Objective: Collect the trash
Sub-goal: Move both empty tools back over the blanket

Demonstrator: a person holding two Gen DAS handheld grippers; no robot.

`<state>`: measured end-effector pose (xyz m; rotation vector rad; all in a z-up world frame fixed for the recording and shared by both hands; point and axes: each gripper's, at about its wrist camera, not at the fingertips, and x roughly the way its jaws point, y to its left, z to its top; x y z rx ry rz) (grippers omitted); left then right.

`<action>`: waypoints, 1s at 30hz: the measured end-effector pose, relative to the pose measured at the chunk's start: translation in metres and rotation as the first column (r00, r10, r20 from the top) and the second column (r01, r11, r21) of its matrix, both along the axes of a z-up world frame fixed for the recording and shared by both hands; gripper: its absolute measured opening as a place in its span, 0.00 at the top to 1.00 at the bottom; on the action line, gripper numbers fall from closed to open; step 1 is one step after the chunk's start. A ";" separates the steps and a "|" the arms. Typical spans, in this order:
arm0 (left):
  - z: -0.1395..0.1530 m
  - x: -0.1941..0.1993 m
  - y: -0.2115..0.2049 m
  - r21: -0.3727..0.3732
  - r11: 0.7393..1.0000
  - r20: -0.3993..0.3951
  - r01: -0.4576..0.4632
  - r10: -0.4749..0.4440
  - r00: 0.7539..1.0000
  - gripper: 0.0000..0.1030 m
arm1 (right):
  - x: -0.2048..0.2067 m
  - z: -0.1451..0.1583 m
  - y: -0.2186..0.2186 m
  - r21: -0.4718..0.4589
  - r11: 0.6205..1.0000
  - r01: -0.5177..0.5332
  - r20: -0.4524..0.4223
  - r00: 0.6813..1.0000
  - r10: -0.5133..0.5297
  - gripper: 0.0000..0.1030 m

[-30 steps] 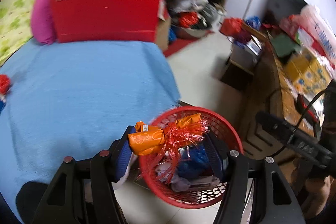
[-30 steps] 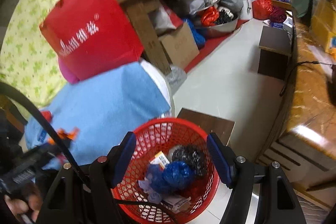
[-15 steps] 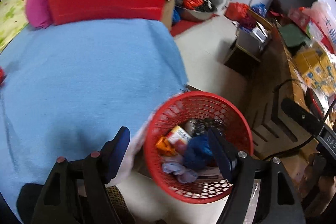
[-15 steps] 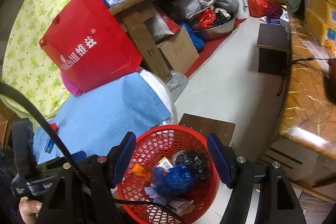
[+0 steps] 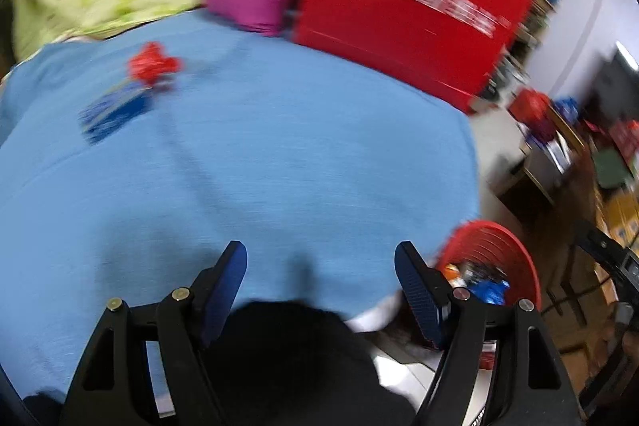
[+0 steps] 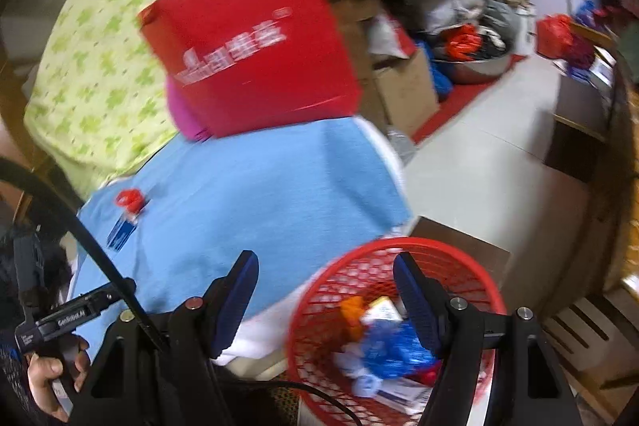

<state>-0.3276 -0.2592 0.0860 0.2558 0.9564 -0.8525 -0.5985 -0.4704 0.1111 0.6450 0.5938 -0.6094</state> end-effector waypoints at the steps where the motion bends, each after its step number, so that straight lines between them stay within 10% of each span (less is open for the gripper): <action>1: -0.002 0.008 0.011 0.001 1.000 0.007 -0.028 0.028 1.000 0.25 | 0.010 0.002 0.007 -0.006 1.000 -0.025 -0.003 1.000 0.025 0.29; 16: -0.013 0.088 0.117 0.020 0.969 0.049 -0.248 0.246 0.968 0.25 | 0.159 0.036 0.112 -0.060 0.942 -0.330 0.057 0.941 0.333 0.27; 30: -0.028 0.148 0.138 0.085 0.946 0.074 -0.313 0.307 0.949 0.25 | 0.284 0.002 0.140 0.100 0.909 -0.404 0.192 0.905 0.381 0.26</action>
